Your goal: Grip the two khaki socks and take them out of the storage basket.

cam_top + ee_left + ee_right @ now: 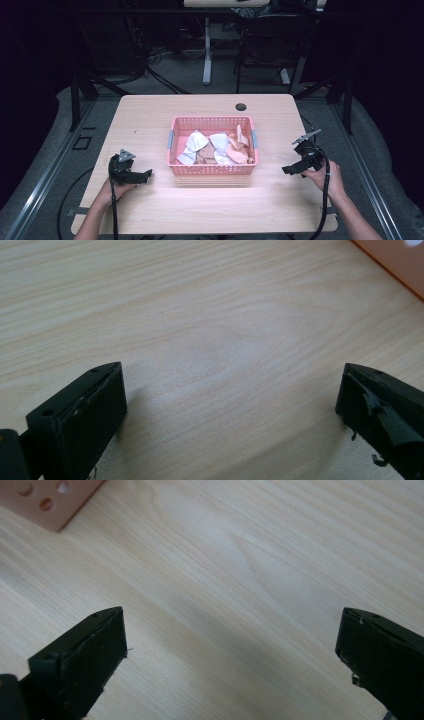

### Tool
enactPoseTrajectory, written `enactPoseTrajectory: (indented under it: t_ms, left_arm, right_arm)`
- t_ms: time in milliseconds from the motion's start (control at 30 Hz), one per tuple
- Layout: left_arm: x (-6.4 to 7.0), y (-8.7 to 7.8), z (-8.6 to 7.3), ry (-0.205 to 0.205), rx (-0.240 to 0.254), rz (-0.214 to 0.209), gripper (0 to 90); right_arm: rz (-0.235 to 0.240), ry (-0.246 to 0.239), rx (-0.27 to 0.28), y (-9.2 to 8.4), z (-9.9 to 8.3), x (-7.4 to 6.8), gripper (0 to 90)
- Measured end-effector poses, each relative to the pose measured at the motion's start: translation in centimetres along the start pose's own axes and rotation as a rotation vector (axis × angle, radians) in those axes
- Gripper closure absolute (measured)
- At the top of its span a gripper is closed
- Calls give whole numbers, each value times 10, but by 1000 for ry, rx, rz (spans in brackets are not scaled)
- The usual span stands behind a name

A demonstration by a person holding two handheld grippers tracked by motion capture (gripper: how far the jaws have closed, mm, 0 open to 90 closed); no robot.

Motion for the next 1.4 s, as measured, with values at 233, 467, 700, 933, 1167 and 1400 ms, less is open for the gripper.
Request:
enactPoseTrajectory:
  t_ms: [233, 467, 700, 933, 1167, 1400]
  left_arm:
    - [0, 0, 0, 0, 0, 0, 0]
    - [0, 0, 0, -3, 1, 1, 0]
    - [0, 0, 0, -2, 1, 0, 0]
    - [0, 0, 0, -5, 3, 0, 0]
    - [0, 0, 0, -6, 2, 2, 0]
    - [0, 0, 0, -7, 3, 2, 0]
  right_arm:
    - [-16, -10, 34, -11, 10, -2, 2]
    - [-12, -33, 24, -15, 11, -5, 0]
    - [-9, -72, 27, -25, 22, -13, 2]
    - [-4, -87, 32, -32, 30, -22, 0]
    - [1, -109, 33, -38, 40, -31, 0]
    - [5, -116, 55, -45, 57, -38, 0]
Point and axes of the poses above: each handheld gripper's, and its own axes: y roughly forward along the jaws, z roughly out of its top, x roughly to its right, the point moved 7 cm from there along y, roughly forward along the jaws, and after that the axes turned 7 degrees about -z, right-handed, at the moved point
